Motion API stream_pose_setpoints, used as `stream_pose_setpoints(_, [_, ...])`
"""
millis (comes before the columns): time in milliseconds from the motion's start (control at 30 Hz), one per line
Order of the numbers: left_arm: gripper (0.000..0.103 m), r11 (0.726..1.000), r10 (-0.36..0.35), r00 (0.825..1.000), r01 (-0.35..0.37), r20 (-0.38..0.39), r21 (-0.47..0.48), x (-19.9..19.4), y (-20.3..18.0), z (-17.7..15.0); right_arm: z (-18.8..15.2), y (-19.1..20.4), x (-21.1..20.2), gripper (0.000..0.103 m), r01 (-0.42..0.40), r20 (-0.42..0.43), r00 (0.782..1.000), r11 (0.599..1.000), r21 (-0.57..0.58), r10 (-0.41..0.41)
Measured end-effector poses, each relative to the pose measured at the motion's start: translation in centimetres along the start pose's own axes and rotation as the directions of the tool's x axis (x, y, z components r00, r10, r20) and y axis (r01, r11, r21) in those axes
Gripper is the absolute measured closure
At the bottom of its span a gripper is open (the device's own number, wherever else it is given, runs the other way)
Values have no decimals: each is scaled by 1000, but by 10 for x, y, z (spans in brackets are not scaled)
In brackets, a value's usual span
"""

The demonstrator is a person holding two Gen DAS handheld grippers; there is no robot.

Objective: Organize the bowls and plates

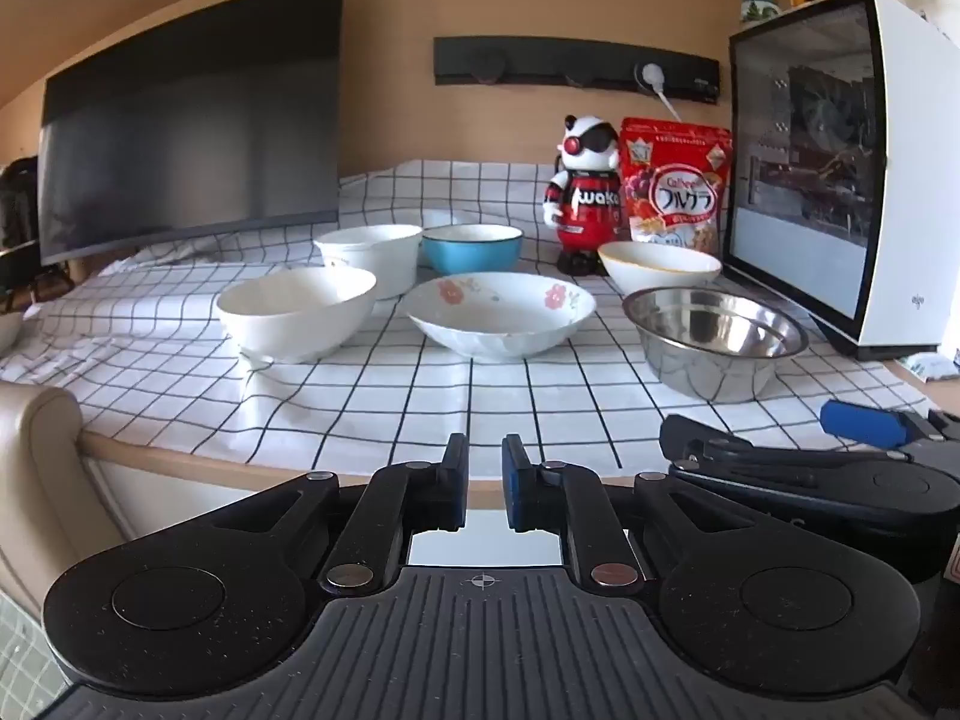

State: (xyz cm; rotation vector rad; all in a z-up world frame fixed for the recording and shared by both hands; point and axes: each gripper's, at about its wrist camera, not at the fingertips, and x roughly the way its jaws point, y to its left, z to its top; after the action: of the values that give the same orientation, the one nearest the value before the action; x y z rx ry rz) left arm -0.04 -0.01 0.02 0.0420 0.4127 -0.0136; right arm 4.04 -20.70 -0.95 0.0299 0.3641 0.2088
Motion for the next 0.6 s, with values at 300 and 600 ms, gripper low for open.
stream_pose_setpoints(300, [89,1000,-14,1000,13,-17,-27,2,7,2,-3,-4,-1,0,-1,-1,1000,1000,30,1])
stream_pose_setpoints(600, [89,999,-4,1000,3,-24,-40,3,3,1,-1,-3,1,0,6,-2,1000,1000,19,-6])
